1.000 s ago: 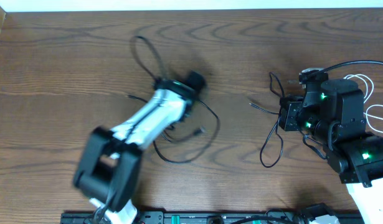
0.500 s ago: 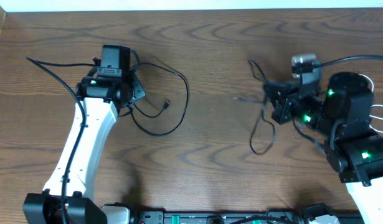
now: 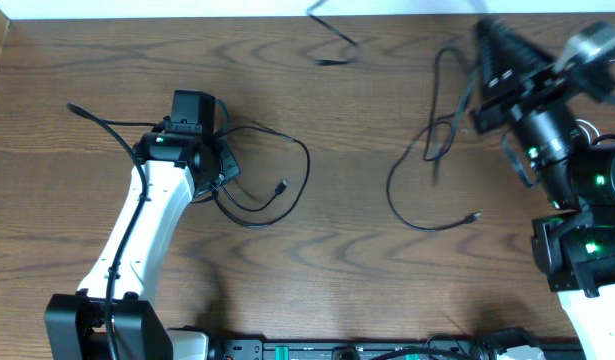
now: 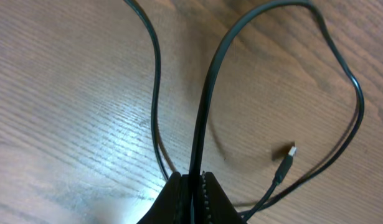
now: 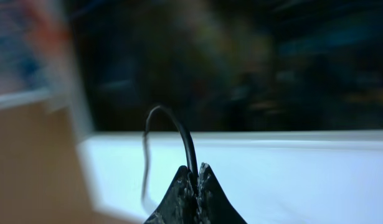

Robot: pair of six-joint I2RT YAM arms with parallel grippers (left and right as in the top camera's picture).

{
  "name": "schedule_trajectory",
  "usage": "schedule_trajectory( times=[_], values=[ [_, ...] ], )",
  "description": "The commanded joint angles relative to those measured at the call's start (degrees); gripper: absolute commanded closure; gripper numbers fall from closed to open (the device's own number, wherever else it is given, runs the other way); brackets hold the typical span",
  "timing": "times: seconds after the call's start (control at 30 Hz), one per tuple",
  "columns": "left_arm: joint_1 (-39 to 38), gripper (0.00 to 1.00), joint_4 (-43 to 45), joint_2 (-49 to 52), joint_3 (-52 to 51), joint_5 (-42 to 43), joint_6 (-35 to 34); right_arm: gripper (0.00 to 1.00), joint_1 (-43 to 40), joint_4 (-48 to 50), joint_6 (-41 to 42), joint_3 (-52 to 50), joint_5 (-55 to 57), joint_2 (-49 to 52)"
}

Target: Untangle cables

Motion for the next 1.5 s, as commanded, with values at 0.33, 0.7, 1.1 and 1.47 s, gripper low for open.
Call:
schedule_trajectory(
  times=[0.33, 0.7, 1.1, 1.47],
  values=[
    [0.1, 0.92, 8.2, 0.4, -3.9, -1.0, 2.9, 0.99, -6.0, -28.7, -2.1, 0.4, 16.2, 5.8],
    [0.2, 0.92, 10.7, 0.4, -4.2, -1.9, 5.9, 0.99, -2.2, -59.2, -1.7, 0.0, 11.7, 10.7],
    [0.1, 0.92, 10.6, 0.4, -4.6, -1.9, 5.9, 0.97, 8.6, -63.4, -3.9, 0.0, 14.9, 27.0],
    [0.1, 0.92, 10.6, 0.4, -4.6, -1.9, 5.9, 0.23, 9.9, -61.8, -3.9, 0.0, 13.0, 34.2]
  ],
)
